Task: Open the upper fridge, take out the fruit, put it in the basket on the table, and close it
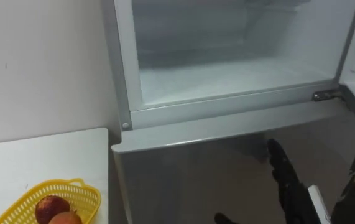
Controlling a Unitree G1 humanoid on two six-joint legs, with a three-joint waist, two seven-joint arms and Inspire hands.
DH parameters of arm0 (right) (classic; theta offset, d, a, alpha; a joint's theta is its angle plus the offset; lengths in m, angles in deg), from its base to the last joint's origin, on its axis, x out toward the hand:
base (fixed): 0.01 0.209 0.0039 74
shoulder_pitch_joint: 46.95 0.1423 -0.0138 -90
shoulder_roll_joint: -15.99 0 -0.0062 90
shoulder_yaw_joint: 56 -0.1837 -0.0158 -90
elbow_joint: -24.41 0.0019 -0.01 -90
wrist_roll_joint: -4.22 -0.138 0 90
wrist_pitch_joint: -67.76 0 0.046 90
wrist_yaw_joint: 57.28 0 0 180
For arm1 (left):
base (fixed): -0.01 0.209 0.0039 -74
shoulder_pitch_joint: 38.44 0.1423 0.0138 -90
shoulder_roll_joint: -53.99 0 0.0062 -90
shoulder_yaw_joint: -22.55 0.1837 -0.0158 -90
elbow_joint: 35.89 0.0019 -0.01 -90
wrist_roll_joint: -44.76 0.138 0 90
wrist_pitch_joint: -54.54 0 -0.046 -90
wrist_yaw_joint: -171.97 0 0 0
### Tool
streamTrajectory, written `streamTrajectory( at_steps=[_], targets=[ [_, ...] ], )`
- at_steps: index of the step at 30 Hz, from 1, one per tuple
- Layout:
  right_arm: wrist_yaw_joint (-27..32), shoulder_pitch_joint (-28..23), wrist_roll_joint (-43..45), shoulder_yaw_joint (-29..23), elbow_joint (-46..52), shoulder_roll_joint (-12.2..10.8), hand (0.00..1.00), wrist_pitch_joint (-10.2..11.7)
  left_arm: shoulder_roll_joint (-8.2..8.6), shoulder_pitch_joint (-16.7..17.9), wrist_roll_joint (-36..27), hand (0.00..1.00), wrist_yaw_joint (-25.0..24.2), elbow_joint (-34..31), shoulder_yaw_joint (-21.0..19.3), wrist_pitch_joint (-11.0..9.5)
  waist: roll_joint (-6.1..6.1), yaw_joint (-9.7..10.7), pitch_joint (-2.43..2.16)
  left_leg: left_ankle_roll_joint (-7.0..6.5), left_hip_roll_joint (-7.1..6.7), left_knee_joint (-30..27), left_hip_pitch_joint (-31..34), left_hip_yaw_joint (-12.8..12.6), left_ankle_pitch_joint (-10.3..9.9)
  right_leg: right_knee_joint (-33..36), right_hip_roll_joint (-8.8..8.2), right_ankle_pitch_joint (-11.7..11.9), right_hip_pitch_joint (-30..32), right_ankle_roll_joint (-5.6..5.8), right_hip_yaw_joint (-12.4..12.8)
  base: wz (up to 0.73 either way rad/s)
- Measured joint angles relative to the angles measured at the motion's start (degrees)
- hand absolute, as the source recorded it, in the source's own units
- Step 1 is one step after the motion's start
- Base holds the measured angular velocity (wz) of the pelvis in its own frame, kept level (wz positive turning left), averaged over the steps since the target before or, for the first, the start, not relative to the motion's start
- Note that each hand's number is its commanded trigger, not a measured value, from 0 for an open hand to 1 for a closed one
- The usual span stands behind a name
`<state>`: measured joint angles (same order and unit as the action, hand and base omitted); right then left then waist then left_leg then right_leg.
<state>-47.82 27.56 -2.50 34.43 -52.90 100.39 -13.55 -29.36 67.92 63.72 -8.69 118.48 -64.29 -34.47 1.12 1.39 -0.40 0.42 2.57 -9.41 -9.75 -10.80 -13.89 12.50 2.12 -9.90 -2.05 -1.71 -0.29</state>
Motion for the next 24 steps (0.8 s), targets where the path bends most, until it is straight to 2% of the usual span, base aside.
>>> streamTrajectory(
  at_steps=[7, 10, 11, 13, 17, 21, 24],
  targets=[
    [0.8, -2.4, -11.5, -1.9, -7.1, -0.8, 0.0, -0.1, 0.05, 0.0, -1.4, 0.0, 0.3, -0.3, -0.2, 0.5, 0.04, 1.7, 0.05, -0.02, -0.15, 0.0, 0.1, 0.0, 0.0, -0.7, 0.01, 0.1, 0.1, 0.27, 0.2, 0.0],
    [2.8, -3.8, -18.0, -2.2, -10.6, -0.9, 0.0, -1.2, 0.08, -0.2, -1.4, 0.0, 0.4, -0.3, -0.2, 1.1, -0.14, 2.1, -0.04, -0.02, -0.16, 0.0, 0.2, -0.2, 0.0, -0.5, 0.05, 0.1, 0.1, 0.27, 0.4, -0.05],
    [3.2, -3.9, -21.3, -2.5, -12.2, -0.9, 0.0, -1.2, 0.04, -0.1, -1.6, 0.0, 0.4, -0.3, -0.2, 1.1, -0.16, 2.9, 0.04, -0.02, -0.16, 0.0, 0.2, -0.2, 0.0, -0.6, 0.05, 0.1, 0.1, 0.27, 0.3, 0.0],
    [4.5, -3.9, -26.2, -3.6, -13.6, -1.0, 0.0, -1.3, 0.02, -0.1, -1.9, 0.0, 0.4, -0.4, -0.3, 1.1, -0.24, 3.2, 0.16, -0.02, -0.16, 0.0, 0.2, -0.3, 0.0, -0.5, 0.03, 0.1, 0.3, 0.27, 0.3, -0.03],
    [7.3, -3.8, -40.3, -9.0, -13.8, -1.1, 0.0, -1.3, 0.07, 0.2, -2.0, 0.0, 0.5, -1.7, -2.1, 0.7, -0.39, 3.7, 0.19, -0.02, -0.19, 0.0, 0.5, -0.3, 0.0, 0.2, -0.01, 0.1, 1.1, 0.25, 0.5, -0.03],
    [9.7, -3.3, -57.4, -17.0, -12.8, -0.9, 0.0, -1.1, -0.19, 2.7, -2.6, 0.0, 0.5, -5.1, -5.7, 0.2, -1.43, 4.7, 0.2, -0.02, -0.22, 0.0, 1.2, -0.3, 0.0, 0.4, -0.01, -0.2, 1.9, 0.22, 0.5, 0.01],
    [10.6, -3.3, -64.8, -20.7, -12.1, -0.5, 0.0, -0.5, -0.28, 3.9, -2.5, 0.0, 0.4, -6.3, -7.0, 0.3, -2.01, 4.9, 0.22, -0.02, -0.21, 0.0, 1.1, -0.3, 0.0, 0.5, -0.04, -0.2, 2.0, 0.2, 0.3, -0.01]
  ],
)
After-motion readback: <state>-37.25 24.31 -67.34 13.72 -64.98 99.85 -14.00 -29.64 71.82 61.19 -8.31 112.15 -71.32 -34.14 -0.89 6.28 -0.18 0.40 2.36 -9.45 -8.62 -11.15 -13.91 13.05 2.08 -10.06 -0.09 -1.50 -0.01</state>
